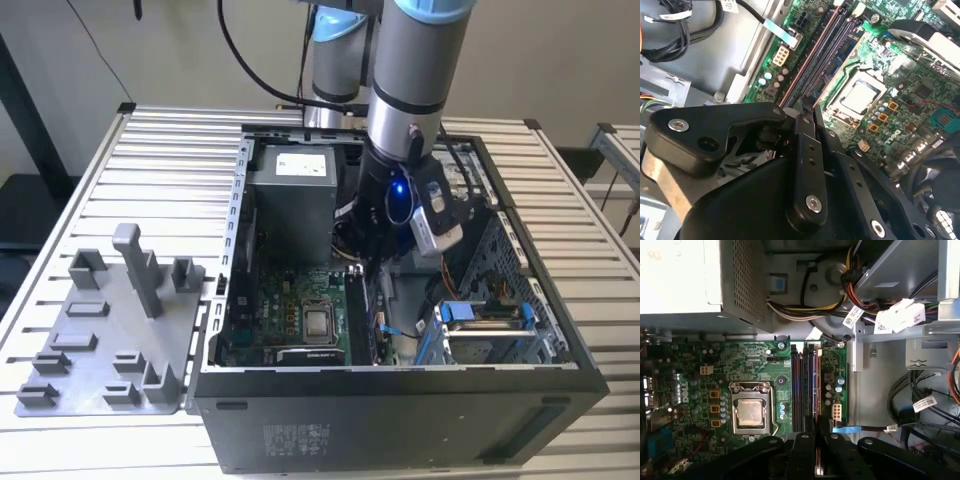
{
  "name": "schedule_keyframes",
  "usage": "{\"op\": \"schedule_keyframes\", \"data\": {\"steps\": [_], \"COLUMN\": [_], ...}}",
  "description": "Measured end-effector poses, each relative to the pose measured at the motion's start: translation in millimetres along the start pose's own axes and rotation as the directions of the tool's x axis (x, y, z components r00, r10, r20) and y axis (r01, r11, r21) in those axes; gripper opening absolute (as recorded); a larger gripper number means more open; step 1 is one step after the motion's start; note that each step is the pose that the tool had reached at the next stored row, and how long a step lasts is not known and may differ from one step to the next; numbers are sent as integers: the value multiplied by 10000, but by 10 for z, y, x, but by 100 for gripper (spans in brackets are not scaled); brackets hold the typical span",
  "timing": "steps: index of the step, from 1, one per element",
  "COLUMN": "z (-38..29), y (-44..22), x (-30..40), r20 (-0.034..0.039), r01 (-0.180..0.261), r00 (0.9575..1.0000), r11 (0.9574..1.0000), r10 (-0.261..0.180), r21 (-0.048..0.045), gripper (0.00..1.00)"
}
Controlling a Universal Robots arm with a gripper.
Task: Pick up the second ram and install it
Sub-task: 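Insert the second ram into the second slot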
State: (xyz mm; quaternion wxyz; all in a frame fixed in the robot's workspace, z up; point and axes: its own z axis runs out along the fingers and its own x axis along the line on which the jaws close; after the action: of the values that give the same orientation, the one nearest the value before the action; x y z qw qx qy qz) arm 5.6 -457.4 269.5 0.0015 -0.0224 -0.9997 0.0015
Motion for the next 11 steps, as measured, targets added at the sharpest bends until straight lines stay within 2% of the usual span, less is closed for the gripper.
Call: {"op": "schedule_keyframes", "data": {"steps": [8, 11], "z": [145, 199], "y": [-3, -3], "x": [76, 85], "r20": [-4, -6], "r01": [0, 1], "r00": [10000, 10000], "r11": [10000, 10000], "r10": [0, -1], "r21": [0, 0], "gripper": [14, 14]}}
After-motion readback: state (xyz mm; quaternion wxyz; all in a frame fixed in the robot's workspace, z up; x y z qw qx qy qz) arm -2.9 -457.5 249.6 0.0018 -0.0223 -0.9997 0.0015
